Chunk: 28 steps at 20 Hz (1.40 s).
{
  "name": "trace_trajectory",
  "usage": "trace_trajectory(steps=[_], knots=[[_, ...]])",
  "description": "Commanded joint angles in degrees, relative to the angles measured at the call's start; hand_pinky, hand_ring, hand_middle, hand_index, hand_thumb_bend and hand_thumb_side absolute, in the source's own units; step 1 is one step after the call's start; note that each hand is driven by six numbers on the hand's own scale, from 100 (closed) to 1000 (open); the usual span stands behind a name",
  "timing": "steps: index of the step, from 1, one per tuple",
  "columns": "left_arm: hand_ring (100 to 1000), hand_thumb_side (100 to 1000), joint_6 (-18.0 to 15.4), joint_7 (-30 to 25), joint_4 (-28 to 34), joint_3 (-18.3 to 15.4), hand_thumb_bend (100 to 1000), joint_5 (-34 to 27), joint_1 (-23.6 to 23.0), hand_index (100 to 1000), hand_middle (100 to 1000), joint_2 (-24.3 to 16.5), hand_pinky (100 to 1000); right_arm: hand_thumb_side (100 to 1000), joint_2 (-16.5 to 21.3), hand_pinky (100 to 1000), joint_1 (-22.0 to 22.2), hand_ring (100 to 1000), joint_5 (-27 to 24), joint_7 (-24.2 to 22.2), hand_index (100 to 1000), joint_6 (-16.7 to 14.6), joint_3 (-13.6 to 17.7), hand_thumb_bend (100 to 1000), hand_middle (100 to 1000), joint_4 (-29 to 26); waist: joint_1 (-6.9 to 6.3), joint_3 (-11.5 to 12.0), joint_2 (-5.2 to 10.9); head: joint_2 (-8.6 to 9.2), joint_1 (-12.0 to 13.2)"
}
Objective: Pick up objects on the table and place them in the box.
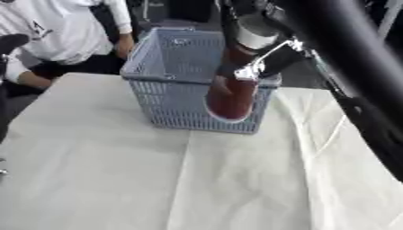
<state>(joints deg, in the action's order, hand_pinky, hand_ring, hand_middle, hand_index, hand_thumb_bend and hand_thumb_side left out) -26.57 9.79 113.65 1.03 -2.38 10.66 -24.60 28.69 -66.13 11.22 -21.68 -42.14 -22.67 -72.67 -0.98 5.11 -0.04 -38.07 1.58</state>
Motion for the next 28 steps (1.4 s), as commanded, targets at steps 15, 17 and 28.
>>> trace_trajectory(steps=[15, 17, 28], knots=[[739, 1000, 0.26, -0.60, 0.95, 0.13, 459, -0.55, 0.24, 1000, 908, -1.44, 923, 100, -6.44, 100, -9.41, 100, 10.20, -2.74, 110, -9.83, 4.56, 502, 100, 7.06, -0.21, 0.27, 0.99, -0.20, 0.56], [739, 1000, 0.26, -0.73, 0.95, 0.20, 458, -0.64, 0.32, 1000, 908, -1.36, 923, 100, -7.47, 100, -9.83, 100, 13.22, -0.53, 109, -9.83, 5.22, 507, 100, 8.50, -0.25, 0.48, 0.94, -0.18, 0.42], [738, 1000, 0.27, -1.18, 0.95, 0.26, 464, -0.91, 0.58, 1000, 907, -1.15, 924, 100, -11.57, 100, -11.76, 100, 30.35, 10.73, 108, -9.83, 7.44, 517, 100, 16.82, -0.30, 1.10, 0.45, -0.10, 0.62]])
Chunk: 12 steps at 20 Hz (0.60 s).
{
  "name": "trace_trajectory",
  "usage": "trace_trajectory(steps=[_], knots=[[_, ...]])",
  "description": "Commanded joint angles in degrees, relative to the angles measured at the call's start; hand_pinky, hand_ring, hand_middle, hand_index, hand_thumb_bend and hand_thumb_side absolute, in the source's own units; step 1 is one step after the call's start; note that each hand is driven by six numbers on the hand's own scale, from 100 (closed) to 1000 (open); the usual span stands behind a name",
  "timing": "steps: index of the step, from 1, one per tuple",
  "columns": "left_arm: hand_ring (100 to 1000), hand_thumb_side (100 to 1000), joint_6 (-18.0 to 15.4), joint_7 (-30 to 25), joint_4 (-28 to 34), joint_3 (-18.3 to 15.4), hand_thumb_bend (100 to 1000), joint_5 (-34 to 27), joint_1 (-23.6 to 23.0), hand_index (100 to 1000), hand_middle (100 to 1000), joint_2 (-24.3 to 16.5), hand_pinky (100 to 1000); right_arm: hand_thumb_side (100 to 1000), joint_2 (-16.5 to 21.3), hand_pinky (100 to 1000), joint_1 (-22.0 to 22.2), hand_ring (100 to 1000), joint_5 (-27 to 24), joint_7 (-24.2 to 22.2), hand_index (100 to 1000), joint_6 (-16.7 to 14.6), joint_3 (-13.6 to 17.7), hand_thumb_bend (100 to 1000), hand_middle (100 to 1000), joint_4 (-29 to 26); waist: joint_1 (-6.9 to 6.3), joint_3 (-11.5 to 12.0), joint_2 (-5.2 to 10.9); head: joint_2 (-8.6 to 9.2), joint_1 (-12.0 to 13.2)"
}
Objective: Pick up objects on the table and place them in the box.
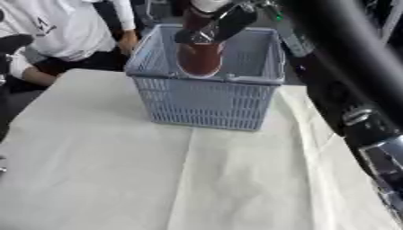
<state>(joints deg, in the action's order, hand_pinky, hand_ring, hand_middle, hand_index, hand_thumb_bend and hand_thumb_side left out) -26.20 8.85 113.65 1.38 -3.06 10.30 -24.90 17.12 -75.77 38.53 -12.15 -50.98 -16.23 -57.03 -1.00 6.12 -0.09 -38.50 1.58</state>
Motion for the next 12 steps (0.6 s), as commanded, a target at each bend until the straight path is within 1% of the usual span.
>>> trace_trajectory(steps=[1, 8, 9, 10, 12], knots=[[738, 1000, -0.07, -0.26, 0.95, -0.08, 464, -0.24, 0.94, 1000, 907, -0.86, 924, 100, -0.20, 100, -2.33, 100, 4.39, 2.14, 108, -0.99, 1.24, 517, 100, 2.02, -0.27, 0.08, 0.49, 0.33, 0.61], [739, 1000, -0.09, -0.25, 0.95, -0.10, 461, -0.30, 1.09, 1000, 908, -0.74, 924, 100, -1.45, 100, -2.76, 100, 15.41, 9.56, 108, -0.99, 5.14, 527, 100, 8.10, -0.37, 0.25, 0.45, 0.39, 0.64], [739, 1000, -0.09, -0.27, 0.95, -0.10, 461, -0.31, 1.10, 1000, 908, -0.73, 924, 100, -1.58, 100, -2.81, 100, 16.96, 10.66, 108, -0.99, 5.78, 500, 100, 8.84, -0.37, 0.26, 0.43, 0.38, 0.61], [739, 1000, -0.08, -0.28, 0.95, -0.11, 460, -0.32, 1.10, 1000, 908, -0.71, 924, 100, -1.66, 100, -2.87, 100, 18.48, 11.75, 108, -0.99, 6.37, 529, 100, 9.56, -0.37, 0.26, 0.41, 0.40, 0.59], [739, 1000, -0.07, -0.28, 0.95, -0.13, 460, -0.34, 1.11, 1000, 908, -0.69, 924, 100, -1.89, 100, -3.03, 100, 21.49, 13.59, 108, -0.91, 7.68, 533, 100, 10.96, -0.40, 0.27, 0.40, 0.41, 0.66]])
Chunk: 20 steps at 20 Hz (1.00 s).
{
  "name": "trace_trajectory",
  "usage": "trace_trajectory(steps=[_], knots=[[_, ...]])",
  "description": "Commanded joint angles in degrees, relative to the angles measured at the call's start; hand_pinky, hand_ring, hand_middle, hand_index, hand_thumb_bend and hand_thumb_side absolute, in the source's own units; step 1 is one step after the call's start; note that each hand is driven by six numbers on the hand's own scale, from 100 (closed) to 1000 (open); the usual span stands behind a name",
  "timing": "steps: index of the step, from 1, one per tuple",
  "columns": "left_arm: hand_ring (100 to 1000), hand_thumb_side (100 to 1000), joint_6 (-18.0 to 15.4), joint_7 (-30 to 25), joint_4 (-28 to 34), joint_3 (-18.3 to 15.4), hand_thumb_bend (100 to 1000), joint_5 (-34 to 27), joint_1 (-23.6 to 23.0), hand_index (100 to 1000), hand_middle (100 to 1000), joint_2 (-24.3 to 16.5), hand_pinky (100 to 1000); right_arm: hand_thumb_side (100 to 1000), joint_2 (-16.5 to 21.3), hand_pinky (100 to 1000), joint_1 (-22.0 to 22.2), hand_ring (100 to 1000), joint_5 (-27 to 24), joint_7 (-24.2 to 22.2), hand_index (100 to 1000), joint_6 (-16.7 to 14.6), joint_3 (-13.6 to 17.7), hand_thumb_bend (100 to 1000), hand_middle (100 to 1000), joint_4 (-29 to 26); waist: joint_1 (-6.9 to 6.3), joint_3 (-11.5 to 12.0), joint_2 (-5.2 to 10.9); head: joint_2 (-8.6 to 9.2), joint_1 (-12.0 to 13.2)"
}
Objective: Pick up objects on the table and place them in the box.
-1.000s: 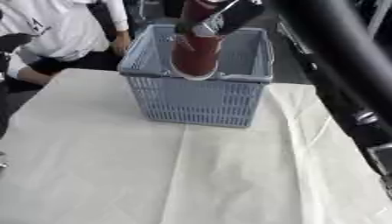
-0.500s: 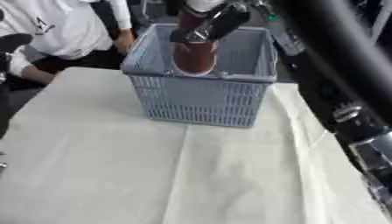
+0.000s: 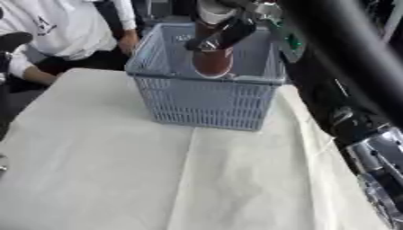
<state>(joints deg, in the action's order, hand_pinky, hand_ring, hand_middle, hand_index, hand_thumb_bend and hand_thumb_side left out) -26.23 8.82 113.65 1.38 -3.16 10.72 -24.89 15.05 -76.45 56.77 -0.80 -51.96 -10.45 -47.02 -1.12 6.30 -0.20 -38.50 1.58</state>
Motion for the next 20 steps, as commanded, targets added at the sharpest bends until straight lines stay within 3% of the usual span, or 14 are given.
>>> trace_trajectory(steps=[1, 8, 20], knots=[[739, 1000, -0.04, -0.25, 0.95, -0.14, 462, -0.25, 0.69, 1000, 908, -0.70, 924, 100, -0.02, 100, -2.43, 100, 4.83, 3.10, 107, 0.17, 2.48, 535, 100, 1.54, -0.29, 0.07, 0.50, 0.43, 0.69], [739, 1000, -0.06, -0.31, 0.95, -0.17, 459, -0.30, 0.80, 1000, 908, -0.58, 925, 100, -1.52, 100, -3.28, 100, 14.68, 9.29, 109, 2.95, 5.95, 538, 100, 5.51, -0.37, 0.20, 0.38, 0.49, 0.60], [739, 1000, -0.07, -0.21, 0.95, -0.30, 458, -0.29, 1.05, 1000, 908, -0.44, 925, 100, -2.20, 100, -4.67, 100, 20.74, 13.52, 110, 8.69, 10.25, 543, 100, 9.11, -0.34, 0.25, 0.03, 1.04, 0.77]])
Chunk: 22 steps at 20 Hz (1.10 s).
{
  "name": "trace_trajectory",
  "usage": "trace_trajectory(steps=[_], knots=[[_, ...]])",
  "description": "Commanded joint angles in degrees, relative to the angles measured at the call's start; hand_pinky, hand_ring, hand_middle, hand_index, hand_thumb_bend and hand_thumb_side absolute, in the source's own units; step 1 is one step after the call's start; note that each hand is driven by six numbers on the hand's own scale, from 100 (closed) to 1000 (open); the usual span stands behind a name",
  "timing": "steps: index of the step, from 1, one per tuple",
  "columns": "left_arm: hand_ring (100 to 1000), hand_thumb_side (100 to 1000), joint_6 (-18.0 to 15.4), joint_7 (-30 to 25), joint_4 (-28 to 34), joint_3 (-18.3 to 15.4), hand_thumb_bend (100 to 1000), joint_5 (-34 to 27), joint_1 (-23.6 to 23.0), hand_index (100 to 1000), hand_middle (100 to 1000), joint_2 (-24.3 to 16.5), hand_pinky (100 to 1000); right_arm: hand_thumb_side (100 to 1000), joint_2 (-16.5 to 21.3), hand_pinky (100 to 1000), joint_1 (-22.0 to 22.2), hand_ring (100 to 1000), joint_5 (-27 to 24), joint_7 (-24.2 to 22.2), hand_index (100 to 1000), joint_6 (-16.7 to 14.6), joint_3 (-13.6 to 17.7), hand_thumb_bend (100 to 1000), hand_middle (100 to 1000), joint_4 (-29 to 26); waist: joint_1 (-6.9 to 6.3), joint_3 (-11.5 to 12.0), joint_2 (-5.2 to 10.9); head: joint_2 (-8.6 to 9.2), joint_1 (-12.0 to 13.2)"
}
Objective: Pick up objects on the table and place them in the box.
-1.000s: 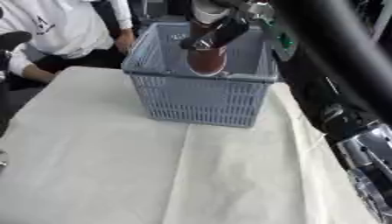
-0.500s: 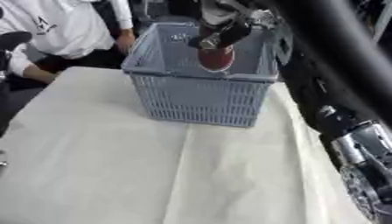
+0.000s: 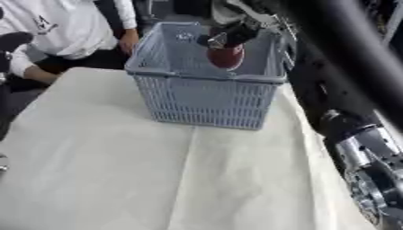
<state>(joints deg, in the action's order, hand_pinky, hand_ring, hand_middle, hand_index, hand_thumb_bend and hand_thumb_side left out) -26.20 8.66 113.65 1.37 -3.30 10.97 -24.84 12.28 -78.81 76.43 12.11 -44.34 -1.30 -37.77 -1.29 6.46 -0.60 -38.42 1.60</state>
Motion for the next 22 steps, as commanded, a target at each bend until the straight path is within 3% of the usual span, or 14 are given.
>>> trace_trajectory(steps=[1, 17, 18, 19, 20, 21, 22], knots=[[739, 1000, -0.09, -0.05, 0.95, -0.29, 458, -0.15, 0.83, 1000, 908, -0.46, 925, 100, 0.58, 100, -2.57, 100, 1.55, 0.80, 111, 1.66, 1.52, 543, 100, 0.14, -0.14, 0.10, 0.38, 1.11, 0.71], [740, 1000, 0.01, -0.31, 0.95, -0.08, 446, -0.75, 2.68, 1000, 908, 0.34, 925, 100, -0.02, 100, -3.50, 100, 8.48, 2.55, 148, 8.55, 5.30, 552, 100, 2.92, 0.29, 1.81, -0.81, 3.36, 0.73], [740, 1000, 0.03, -0.33, 0.95, -0.07, 446, -0.78, 2.76, 1000, 908, 0.37, 925, 100, -0.05, 100, -3.49, 100, 9.57, 2.62, 216, 9.40, 5.25, 580, 151, 2.84, 0.33, 1.90, -0.86, 3.39, 0.74], [740, 1000, 0.05, -0.37, 0.95, -0.05, 446, -0.81, 2.85, 1000, 908, 0.39, 925, 101, -0.05, 100, -3.46, 126, 11.08, 2.59, 353, 10.23, 5.07, 576, 305, 2.79, 0.37, 2.01, -0.93, 3.43, 0.75], [740, 1000, 0.07, -0.40, 0.95, -0.04, 447, -0.83, 2.92, 1000, 908, 0.42, 925, 100, -0.15, 100, -3.43, 100, 12.58, 2.69, 322, 10.89, 5.03, 575, 270, 2.77, 0.39, 2.09, -0.98, 3.44, 0.75], [740, 1000, 0.08, -0.41, 0.95, -0.04, 445, -0.86, 3.00, 1000, 908, 0.45, 925, 348, -0.21, 193, -3.31, 469, 14.18, 2.54, 637, 11.40, 4.96, 468, 624, 3.01, 0.43, 2.19, -1.05, 3.42, 0.80], [740, 1000, 0.08, -0.41, 0.95, -0.04, 445, -0.90, 3.08, 1000, 908, 0.47, 925, 423, -0.30, 324, -3.23, 583, 15.53, 2.28, 708, 11.86, 5.02, 416, 731, 3.33, 0.44, 2.28, -1.10, 3.38, 0.84]])
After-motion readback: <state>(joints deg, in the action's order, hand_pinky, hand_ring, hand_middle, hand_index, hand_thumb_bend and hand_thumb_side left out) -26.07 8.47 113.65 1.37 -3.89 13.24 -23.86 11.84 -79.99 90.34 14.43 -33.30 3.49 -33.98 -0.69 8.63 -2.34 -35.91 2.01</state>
